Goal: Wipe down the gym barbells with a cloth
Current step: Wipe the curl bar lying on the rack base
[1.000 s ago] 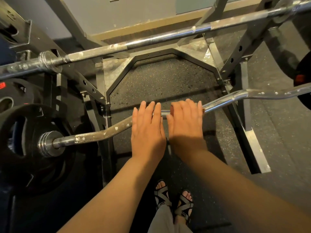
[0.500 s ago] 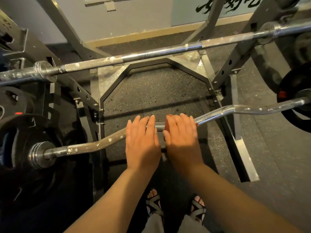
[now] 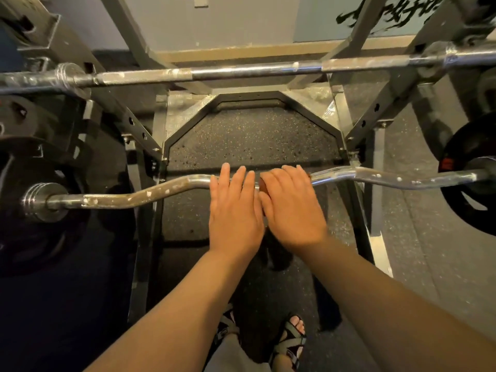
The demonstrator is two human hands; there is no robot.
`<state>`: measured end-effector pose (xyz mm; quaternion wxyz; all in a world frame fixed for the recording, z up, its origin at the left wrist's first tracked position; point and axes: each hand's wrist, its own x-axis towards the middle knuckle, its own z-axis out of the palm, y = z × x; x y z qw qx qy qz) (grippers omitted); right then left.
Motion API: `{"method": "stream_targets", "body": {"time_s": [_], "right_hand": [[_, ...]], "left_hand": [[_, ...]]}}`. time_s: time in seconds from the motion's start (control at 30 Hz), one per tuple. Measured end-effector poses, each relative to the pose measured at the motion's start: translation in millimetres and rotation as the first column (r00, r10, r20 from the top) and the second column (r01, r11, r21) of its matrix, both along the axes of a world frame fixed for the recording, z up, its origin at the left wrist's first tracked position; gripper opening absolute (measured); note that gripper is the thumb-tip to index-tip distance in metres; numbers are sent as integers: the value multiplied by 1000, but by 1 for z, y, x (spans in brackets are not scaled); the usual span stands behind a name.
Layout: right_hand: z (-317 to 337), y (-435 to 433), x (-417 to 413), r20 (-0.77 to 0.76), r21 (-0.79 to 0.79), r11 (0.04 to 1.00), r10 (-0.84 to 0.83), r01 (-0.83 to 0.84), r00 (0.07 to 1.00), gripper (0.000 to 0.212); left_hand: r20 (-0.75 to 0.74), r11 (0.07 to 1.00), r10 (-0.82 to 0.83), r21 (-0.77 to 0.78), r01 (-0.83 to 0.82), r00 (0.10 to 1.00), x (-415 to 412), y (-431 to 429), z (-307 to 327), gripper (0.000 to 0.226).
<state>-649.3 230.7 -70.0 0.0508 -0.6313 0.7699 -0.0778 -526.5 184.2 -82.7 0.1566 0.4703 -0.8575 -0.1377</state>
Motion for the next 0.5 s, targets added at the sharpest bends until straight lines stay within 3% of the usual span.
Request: {"method": "stream_targets", "body": {"time_s": [0.07,0.27,0.37,0.5], "right_hand": [[3,10,-27,-45,5,999,54,-54,998,32],[-5,16,-25,23,-85,966,-243,244,970,39],[-10,9,-3,39,-63,995,-78,80,996,38],[-5,15,-35,-53,-41,992,116,-118,992,37]], "left_hand": [[-6,1000,17,-16,-17,1000,-2,2,-2,50],[-55,996,66,-49,-69,996,-8,4,-10,51],[-44,996,79,-47,-81,996,-10,4,-11,53],[-42,996,71,-60,-73,997,-8,3,-10,50]]}}
